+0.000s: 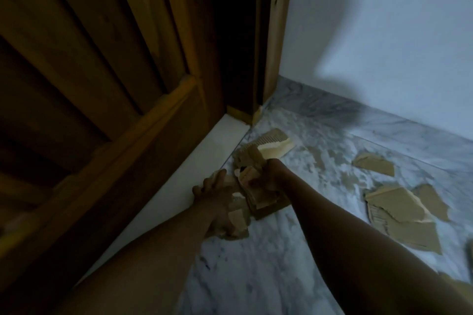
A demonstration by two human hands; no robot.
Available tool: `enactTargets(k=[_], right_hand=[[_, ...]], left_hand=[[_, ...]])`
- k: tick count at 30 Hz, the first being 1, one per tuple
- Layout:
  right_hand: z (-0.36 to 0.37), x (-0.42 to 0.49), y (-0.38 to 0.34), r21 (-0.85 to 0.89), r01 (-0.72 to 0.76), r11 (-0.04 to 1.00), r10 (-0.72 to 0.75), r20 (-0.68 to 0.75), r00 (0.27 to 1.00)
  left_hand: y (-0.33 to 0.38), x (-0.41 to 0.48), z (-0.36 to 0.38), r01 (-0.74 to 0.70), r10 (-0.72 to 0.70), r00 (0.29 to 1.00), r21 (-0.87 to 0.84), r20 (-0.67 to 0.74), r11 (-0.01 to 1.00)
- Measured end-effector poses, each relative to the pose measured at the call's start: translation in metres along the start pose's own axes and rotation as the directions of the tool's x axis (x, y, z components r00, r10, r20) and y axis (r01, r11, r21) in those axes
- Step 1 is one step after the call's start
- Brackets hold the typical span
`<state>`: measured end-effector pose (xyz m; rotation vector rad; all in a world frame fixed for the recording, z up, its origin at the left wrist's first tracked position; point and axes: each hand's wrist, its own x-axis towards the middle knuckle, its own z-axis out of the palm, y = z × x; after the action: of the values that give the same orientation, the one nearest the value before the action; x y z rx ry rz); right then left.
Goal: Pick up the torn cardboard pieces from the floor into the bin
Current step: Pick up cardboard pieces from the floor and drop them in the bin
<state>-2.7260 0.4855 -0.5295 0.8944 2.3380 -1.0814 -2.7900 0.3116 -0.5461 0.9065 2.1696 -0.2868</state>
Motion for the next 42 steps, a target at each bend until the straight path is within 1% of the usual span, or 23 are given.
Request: enactTargets(k=[1, 3, 5, 6, 7, 9, 12, 13, 15, 18, 22, 26, 28, 30, 32, 34, 36, 38, 40, 42], right_hand=[[-0.011, 0.006, -0.005, 0.042, -0.011, 0.999, 0.009, 0.053, 0.999], [-0.036, 0.024, -0.017, 0.105, -0.012, 0.994, 0.004, 0.081, 0.997], [-0.055, 0.05, -0.022, -0.025, 0.017, 1.0, -0.017, 0.014, 1.0], [-0.059, 0.059, -0.023, -0.143, 0.024, 0.989, -0.028, -0.03, 0.999], [-0.061, 0.058, -0.024, -0.209, -0.002, 0.978, -0.007, -0.039, 0.999], [-0.058, 0.066, -0.012, -0.27, -0.048, 0.962, 0.029, -0.074, 0.997], [-0.049, 0.074, 0.009, -0.255, -0.087, 0.963, 0.065, -0.093, 0.994], [-0.048, 0.074, 0.011, -0.233, -0.102, 0.967, 0.088, -0.071, 0.994], [-0.042, 0.081, 0.019, -0.246, -0.09, 0.965, 0.058, -0.135, 0.989], [-0.032, 0.084, 0.025, -0.252, -0.033, 0.967, -0.013, -0.179, 0.984], [-0.035, 0.057, 0.018, -0.308, -0.017, 0.951, -0.047, -0.198, 0.979], [-0.024, 0.043, 0.014, -0.387, -0.055, 0.92, -0.096, -0.358, 0.929], [-0.016, 0.03, 0.012, -0.429, -0.07, 0.9, -0.138, -0.435, 0.89], [-0.006, 0.014, 0.011, -0.462, -0.119, 0.879, -0.158, -0.517, 0.841], [-0.001, 0.002, 0.018, -0.443, -0.174, 0.879, -0.136, -0.584, 0.8], [0.008, -0.015, 0.033, -0.401, -0.226, 0.888, -0.082, -0.62, 0.78], [0.021, -0.045, 0.044, -0.384, -0.222, 0.896, -0.074, -0.623, 0.779], [0.038, -0.086, 0.054, -0.375, -0.246, 0.894, -0.056, -0.638, 0.768], [0.052, -0.125, 0.061, -0.328, -0.292, 0.898, 0.018, -0.636, 0.771], [0.052, -0.147, 0.075, -0.246, -0.377, 0.893, 0.151, -0.626, 0.765]], left_hand=[[-0.002, 0.0, 0.001, 0.0, 0.0, 1.0, -0.019, 0.004, 1.0], [-0.003, -0.002, 0.002, 0.013, -0.013, 1.0, -0.033, 0.013, 0.999], [0.002, -0.003, 0.0, 0.035, -0.035, 0.999, -0.006, 0.016, 0.999], [0.004, -0.003, 0.001, 0.039, -0.039, 0.999, 0.002, 0.025, 0.999], [0.005, -0.004, 0.003, 0.039, -0.039, 0.999, -0.002, 0.03, 0.999], [0.006, -0.002, 0.002, 0.048, -0.048, 0.998, 0.001, 0.032, 0.999], [0.003, 0.002, -0.001, 0.05, -0.05, 0.998, 0.003, 0.049, 0.999], [0.002, 0.003, -0.001, 0.048, -0.048, 0.997, 0.006, 0.052, 0.999], [0.005, 0.004, -0.001, 0.052, -0.053, 0.997, 0.012, 0.054, 0.999], [0.009, 0.002, -0.004, 0.06, -0.06, 0.996, 0.011, 0.063, 0.998], [0.007, 0.0, -0.008, 0.023, -0.023, 0.999, 0.006, 0.041, 1.0], [0.006, 0.005, 0.002, 0.032, -0.037, 0.996, -0.07, -0.085, 0.997], [0.004, 0.01, 0.005, 0.034, -0.034, 0.997, -0.004, -0.07, 0.999], [0.003, 0.012, 0.005, 0.032, -0.031, 0.999, 0.039, -0.041, 0.999], [0.005, 0.014, -0.002, -0.001, 0.002, 1.0, 0.073, -0.022, 0.997], [0.011, 0.011, -0.005, -0.072, 0.077, 0.997, 0.163, -0.025, 0.984], [0.015, -0.002, -0.003, -0.164, 0.174, 0.985, 0.236, -0.019, 0.958], [0.023, -0.024, 0.002, -0.287, 0.308, 0.95, 0.256, -0.045, 0.923], [0.03, -0.047, 0.019, -0.375, 0.408, 0.909, 0.259, -0.086, 0.89], [0.035, -0.061, 0.036, -0.39, 0.455, 0.872, 0.305, -0.182, 0.869]])
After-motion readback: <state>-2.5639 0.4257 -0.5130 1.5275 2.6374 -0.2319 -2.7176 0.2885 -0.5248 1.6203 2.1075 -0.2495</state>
